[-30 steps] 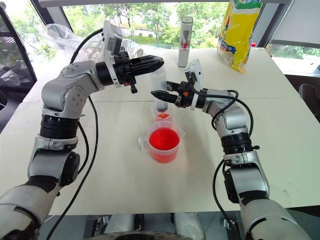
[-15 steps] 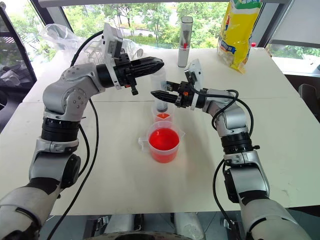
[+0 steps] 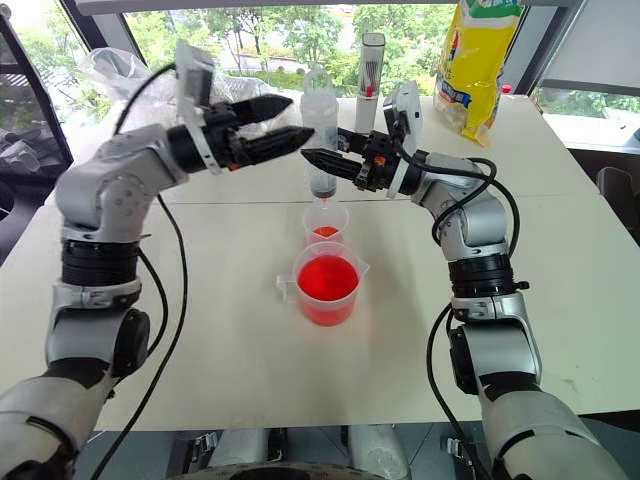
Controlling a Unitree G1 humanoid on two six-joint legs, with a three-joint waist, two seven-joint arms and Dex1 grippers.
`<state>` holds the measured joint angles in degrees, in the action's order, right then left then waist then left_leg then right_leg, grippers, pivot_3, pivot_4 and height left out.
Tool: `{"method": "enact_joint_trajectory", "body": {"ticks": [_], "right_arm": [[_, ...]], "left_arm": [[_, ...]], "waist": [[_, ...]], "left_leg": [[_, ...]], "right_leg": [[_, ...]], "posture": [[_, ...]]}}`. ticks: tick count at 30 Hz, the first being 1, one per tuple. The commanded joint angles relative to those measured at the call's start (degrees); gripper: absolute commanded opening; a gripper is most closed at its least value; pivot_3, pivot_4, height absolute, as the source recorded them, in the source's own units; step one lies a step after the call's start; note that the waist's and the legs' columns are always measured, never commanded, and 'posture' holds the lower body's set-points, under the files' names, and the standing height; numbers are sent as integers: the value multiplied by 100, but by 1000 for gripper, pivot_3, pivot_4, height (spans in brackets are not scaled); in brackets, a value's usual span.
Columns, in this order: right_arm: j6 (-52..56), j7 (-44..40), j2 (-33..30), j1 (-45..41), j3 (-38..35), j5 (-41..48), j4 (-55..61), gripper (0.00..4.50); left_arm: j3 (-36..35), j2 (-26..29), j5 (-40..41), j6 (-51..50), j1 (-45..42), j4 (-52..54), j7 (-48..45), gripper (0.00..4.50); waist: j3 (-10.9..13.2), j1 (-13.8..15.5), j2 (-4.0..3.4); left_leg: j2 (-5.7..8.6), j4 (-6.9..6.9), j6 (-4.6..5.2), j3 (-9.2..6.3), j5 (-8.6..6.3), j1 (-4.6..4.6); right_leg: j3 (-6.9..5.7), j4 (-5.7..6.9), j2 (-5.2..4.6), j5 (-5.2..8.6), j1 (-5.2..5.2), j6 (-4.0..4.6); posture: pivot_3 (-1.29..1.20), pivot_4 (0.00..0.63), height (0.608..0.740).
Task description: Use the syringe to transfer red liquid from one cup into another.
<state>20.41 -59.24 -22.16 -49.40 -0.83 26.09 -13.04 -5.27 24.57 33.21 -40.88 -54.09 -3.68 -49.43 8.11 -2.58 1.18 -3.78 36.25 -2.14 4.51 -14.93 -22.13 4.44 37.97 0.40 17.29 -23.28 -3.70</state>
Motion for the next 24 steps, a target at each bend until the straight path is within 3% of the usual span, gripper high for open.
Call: {"method": "enact_joint_trajectory", "body": {"ticks": [1,7,10,19,24], "right_arm": [[-16,33,22,-51,-105,132,263,1379],[70,6,-7,52,-39,116,416,1379],[156,410,-278,-200,143,-413,607,1379],[3916,1484,-1381,-1611,154,-403,504,1379],[5053,1711,-1721,-1886,677,-654,254,1379]], "left_arm": [[-319,235,145,-18,-46,300,131,4420],[-472,664,185,-118,577,698,287,4420],[-387,722,203,-196,970,1081,367,4420],[-357,670,285,-210,1720,1733,574,4420],[-356,581,352,-190,1859,1850,769,4420]], "waist": [[0,3,0],[0,1,0],[0,7,0],[-2,14,3],[-2,3,3]], "left_leg": [[0,0,0,0,0,0],[-5,-4,0,0,0,2],[-4,-1,-1,0,0,0],[-5,-6,-1,-2,0,-7],[-2,-7,0,2,0,-7]], "right_leg": [[0,0,0,0,0,0],[0,0,-6,0,0,0],[0,0,-6,0,0,0],[9,-6,-11,1,-6,3],[14,-10,-10,1,-8,3]], "posture": [[0,150,740],[0,150,740],[0,150,740],[0,150,740],[0,150,740]]}}
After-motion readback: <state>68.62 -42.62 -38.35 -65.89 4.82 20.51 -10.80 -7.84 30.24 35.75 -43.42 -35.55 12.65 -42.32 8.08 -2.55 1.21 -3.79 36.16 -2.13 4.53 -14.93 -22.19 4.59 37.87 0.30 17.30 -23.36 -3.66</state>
